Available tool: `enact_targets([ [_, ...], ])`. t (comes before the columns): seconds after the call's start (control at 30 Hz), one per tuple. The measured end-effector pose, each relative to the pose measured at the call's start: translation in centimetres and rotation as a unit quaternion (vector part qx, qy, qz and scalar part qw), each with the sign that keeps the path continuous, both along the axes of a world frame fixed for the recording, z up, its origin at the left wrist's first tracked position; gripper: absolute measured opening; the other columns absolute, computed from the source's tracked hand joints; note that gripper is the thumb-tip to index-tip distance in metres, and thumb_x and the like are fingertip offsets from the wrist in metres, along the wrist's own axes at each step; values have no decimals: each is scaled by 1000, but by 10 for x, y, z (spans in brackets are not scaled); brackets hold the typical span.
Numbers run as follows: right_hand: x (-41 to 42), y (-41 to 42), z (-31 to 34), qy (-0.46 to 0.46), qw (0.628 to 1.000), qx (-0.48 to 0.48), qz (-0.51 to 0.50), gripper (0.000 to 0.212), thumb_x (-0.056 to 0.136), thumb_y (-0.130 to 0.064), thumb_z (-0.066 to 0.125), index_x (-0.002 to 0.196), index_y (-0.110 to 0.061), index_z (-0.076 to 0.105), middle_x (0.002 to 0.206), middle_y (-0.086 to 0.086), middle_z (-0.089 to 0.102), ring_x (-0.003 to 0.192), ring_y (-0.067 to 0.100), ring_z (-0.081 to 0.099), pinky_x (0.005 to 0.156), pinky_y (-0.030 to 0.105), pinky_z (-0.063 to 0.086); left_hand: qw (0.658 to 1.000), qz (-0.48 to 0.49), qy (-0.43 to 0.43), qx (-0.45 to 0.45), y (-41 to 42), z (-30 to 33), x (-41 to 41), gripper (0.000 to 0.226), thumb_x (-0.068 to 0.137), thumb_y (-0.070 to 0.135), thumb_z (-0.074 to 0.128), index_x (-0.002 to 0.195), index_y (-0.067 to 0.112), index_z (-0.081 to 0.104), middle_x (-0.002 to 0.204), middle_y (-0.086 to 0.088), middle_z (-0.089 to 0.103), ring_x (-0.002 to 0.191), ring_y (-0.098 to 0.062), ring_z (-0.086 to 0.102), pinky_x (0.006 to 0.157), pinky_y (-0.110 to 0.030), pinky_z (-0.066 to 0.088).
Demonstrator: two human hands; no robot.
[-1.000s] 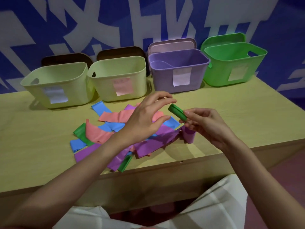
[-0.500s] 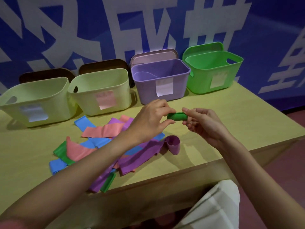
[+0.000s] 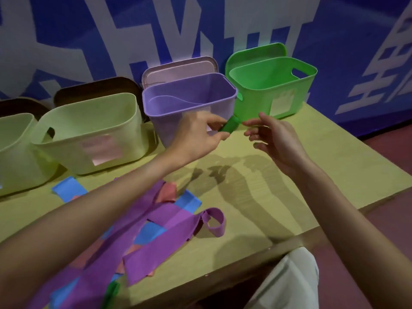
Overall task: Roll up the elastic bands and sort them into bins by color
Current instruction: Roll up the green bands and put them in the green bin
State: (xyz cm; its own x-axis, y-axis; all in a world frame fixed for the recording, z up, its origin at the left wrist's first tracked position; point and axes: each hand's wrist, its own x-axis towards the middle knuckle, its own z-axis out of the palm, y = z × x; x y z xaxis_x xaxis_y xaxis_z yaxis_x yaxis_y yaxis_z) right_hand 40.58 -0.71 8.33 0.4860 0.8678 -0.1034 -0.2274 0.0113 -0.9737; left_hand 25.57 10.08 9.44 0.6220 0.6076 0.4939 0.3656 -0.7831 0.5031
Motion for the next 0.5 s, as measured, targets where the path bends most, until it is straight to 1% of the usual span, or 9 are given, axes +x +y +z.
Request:
enact_targets([
  [0.07, 14, 16, -4, -70, 996, -4, -61, 26, 101, -21, 44, 95, -8, 66, 77, 5, 64, 67, 8, 54, 57, 20, 40, 998, 14, -23, -55, 16, 5, 15, 26, 72, 21, 81, 97, 16, 76, 85, 1, 74, 73, -5, 65, 71, -21, 50],
  [0.13, 32, 34, -11, -161, 980, -13, -120, 20, 98, -18, 49, 96, -9, 66, 81, 3, 65, 71, 8, 56, 61, 23, 43, 993, 4, -46, -106, 34, 13, 36, 27, 72, 18, 81, 98, 14, 76, 86, 0, 75, 72, -3, 65, 73, -21, 54],
  [0.23, 66, 57, -23, -326, 929, -20, -177, 17, 95, -17, 55, 108, -9, 63, 101, 7, 64, 82, 7, 57, 72, 27, 50, 984, -6, -69, -163, 61, 31, 75, 32, 71, 17, 82, 101, 8, 74, 89, -5, 75, 78, -8, 69, 82, -29, 57],
  [0.3, 90, 71, -26, -401, 894, -22, -199, 20, 93, -15, 57, 113, -11, 60, 111, 7, 58, 82, 3, 54, 73, 21, 46, 975, -6, -78, -209, 78, 43, 103, 35, 69, 18, 84, 100, 6, 74, 87, -8, 74, 78, -13, 71, 83, -33, 57],
  [0.37, 112, 83, -27, -420, 879, -29, -225, 23, 91, -11, 57, 114, -11, 58, 113, 7, 53, 81, 1, 52, 71, 10, 40, 962, -7, -70, -263, 91, 54, 131, 24, 69, 16, 84, 89, 7, 73, 81, -9, 73, 75, -16, 71, 78, -32, 59],
  [0.43, 131, 93, -27, -415, 872, -31, -260, 24, 90, -7, 56, 113, -9, 59, 111, 7, 51, 83, 9, 53, 70, 2, 36, 945, -6, -55, -323, 102, 60, 159, 15, 73, 11, 82, 79, 7, 68, 83, -16, 73, 75, -21, 71, 77, -32, 59],
  [0.5, 148, 100, -27, -409, 862, -35, -296, 22, 88, -4, 54, 109, -6, 60, 107, 9, 48, 87, 16, 52, 71, 0, 34, 920, 9, -52, -387, 117, 60, 188, 16, 75, 5, 79, 83, 0, 65, 86, -21, 71, 70, -23, 68, 76, -32, 58],
])
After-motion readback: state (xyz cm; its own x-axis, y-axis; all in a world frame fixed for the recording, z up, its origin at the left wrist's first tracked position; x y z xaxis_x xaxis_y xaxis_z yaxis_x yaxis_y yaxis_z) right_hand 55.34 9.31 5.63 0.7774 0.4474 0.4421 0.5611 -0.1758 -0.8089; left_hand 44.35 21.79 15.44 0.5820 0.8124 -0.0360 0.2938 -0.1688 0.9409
